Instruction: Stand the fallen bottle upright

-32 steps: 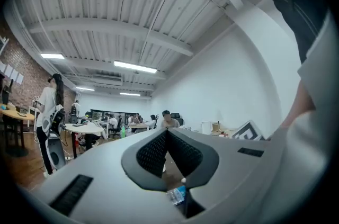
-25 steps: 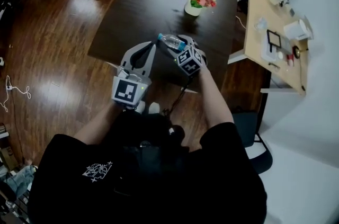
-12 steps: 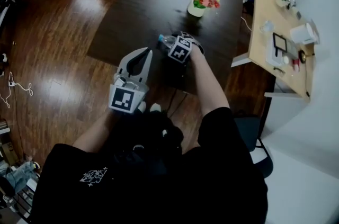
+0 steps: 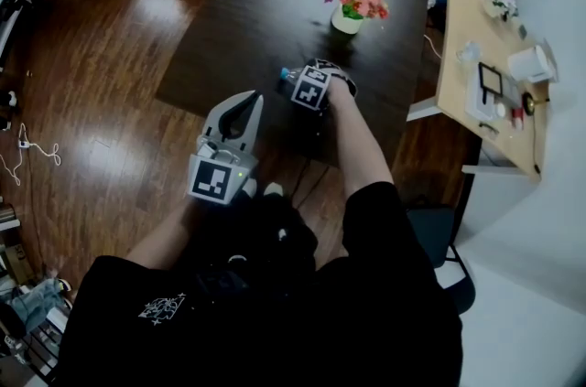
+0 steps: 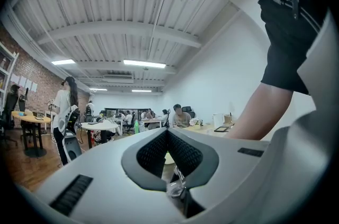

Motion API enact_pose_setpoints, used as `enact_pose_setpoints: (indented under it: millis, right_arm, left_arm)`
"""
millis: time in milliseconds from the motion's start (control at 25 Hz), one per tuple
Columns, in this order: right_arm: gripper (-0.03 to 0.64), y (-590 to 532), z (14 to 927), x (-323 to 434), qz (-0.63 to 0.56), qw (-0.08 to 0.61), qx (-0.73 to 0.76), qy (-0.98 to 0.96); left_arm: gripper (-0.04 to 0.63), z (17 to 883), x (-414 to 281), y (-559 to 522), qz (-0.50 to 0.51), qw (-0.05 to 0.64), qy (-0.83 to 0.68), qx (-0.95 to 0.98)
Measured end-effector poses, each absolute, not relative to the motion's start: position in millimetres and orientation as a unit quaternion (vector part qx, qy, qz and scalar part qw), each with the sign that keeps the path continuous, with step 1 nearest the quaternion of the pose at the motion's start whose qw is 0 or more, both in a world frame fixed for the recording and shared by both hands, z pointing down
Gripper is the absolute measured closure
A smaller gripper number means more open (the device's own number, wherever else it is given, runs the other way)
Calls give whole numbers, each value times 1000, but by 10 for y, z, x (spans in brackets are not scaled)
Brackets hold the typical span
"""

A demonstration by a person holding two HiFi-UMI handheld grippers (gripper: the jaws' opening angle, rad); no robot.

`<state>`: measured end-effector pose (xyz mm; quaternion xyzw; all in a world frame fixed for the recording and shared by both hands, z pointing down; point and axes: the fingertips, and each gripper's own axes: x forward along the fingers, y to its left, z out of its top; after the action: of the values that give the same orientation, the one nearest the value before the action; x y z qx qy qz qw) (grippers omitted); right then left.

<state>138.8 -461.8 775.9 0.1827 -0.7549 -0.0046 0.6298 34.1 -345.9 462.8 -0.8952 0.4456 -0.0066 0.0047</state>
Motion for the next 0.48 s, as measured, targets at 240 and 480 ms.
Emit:
enact_pose_setpoints:
  millis: [240,480]
  right_arm:
    - [282,-4573,7719,1403,-8,614,199,-764]
    - [284,-4753,7030,1365,29,399,357,-844]
  left_arm:
    - [601,4660,387,-3418,-8,0,436,-900]
    - [601,4709,432,-3453,-12,-4,424,-905]
